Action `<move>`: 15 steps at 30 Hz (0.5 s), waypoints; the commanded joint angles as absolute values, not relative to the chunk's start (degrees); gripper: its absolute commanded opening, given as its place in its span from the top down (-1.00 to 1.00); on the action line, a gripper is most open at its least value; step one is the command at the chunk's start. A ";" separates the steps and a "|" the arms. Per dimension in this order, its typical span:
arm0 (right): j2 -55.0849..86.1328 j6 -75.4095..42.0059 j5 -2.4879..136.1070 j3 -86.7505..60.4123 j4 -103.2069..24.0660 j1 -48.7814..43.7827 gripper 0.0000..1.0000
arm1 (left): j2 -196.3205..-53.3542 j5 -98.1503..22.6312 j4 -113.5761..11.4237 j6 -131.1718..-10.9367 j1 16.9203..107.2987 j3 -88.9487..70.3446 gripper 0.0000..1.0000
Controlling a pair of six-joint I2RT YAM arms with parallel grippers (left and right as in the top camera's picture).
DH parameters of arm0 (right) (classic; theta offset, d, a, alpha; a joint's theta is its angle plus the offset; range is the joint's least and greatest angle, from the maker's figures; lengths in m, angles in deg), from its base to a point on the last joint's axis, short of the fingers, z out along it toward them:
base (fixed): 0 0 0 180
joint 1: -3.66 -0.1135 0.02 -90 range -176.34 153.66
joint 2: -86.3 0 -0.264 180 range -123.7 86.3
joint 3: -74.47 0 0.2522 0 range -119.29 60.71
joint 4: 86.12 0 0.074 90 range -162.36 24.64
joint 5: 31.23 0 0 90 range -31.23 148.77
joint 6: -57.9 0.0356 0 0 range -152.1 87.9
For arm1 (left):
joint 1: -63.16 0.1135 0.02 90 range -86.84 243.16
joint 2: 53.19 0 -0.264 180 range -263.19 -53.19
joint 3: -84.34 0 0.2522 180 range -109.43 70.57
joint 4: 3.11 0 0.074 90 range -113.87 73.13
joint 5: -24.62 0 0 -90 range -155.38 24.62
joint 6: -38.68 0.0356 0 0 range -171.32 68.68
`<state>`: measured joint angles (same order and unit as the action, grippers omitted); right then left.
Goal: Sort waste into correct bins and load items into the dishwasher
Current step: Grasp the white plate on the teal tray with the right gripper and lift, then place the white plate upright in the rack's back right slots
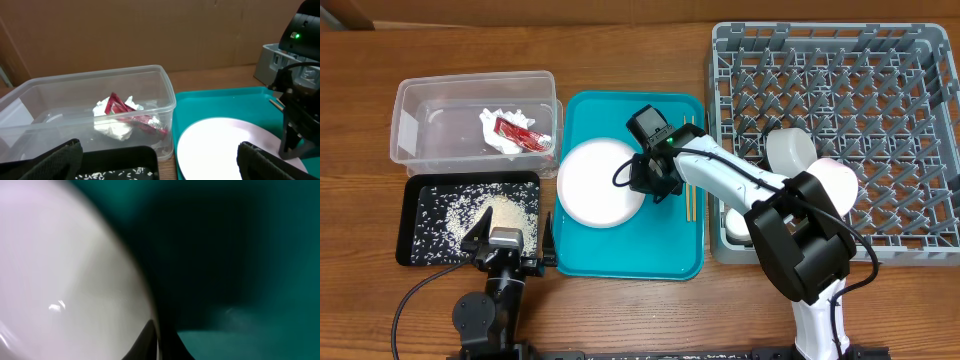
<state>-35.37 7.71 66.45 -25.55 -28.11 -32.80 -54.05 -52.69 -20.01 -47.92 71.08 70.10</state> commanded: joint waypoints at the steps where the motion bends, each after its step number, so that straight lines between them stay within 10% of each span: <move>1: -33.34 7.54 64.13 -25.86 -26.23 -32.67 0.92 | -53.51 -52.23 -19.98 -47.46 71.43 70.30 -1.00; 15: -1.84 -9.49 23.39 -26.80 -21.16 -20.61 0.92 | -53.51 -52.23 -19.98 -47.46 71.43 70.30 -1.00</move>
